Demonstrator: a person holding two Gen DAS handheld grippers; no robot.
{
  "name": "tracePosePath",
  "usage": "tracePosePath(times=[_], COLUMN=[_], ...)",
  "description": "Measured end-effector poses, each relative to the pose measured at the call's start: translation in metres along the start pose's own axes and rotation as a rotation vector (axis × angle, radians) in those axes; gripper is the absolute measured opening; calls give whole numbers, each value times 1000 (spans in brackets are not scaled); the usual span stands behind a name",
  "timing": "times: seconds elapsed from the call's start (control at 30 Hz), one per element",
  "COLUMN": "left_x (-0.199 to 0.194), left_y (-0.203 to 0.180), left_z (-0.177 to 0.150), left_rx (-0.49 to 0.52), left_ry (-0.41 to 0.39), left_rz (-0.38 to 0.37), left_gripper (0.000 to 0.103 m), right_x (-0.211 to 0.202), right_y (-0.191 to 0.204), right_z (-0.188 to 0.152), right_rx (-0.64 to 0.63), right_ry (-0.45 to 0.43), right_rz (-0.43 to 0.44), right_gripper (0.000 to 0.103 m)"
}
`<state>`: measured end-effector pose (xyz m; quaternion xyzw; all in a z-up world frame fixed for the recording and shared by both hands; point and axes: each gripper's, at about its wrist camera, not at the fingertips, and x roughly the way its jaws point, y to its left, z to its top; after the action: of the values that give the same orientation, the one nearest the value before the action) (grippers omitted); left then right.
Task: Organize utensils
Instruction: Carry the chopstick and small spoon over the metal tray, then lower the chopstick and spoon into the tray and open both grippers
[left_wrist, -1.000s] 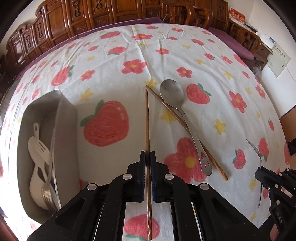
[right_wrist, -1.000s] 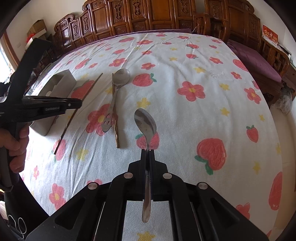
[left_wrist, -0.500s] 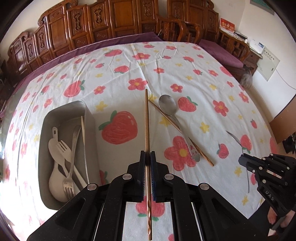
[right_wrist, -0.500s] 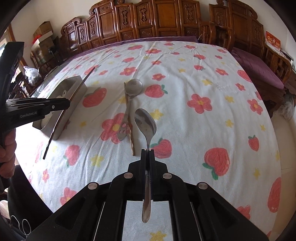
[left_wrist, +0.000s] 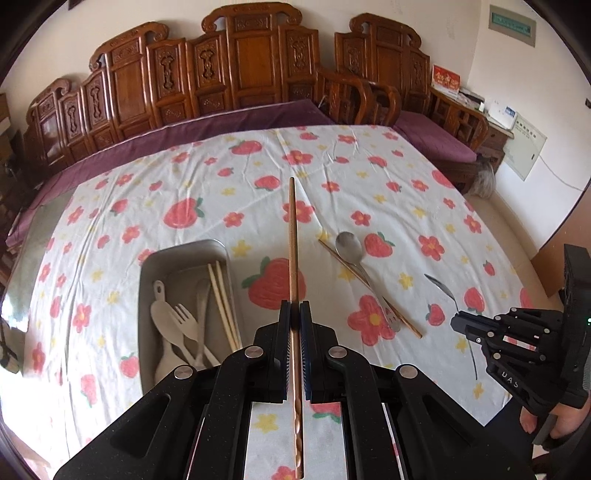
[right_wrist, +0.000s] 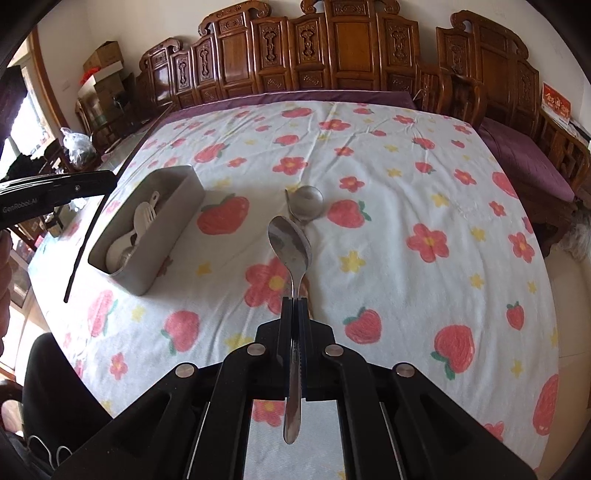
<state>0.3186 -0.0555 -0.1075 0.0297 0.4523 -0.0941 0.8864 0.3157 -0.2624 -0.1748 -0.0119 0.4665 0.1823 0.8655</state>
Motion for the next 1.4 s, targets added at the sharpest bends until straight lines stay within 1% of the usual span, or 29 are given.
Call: tracePosePath(times=[0.23,0.43,0.77,1.1,1.4], left_x=[-13,-10,23,58,76], left_y=[26,49,92,124,134], left_z=[2,-1,-3,-10,-18], left_rx=[-37,-72,-107,-133,-127], left_ry=[-33,-42,4,34,51], left_rz=[0,5,7,21,24], left_gripper=[4,4,4,4,4], right_x=[-4,-6,-1,16,29], right_y=[31,56,96,113,119], right_z=[16,30,49,55,53], right_rx=[-26,-68,-138,-163,-174], right_ry=[-17,-21,-13,20,49], right_rz=[13,24,31,27,22], right_gripper=[4,4,4,4,4])
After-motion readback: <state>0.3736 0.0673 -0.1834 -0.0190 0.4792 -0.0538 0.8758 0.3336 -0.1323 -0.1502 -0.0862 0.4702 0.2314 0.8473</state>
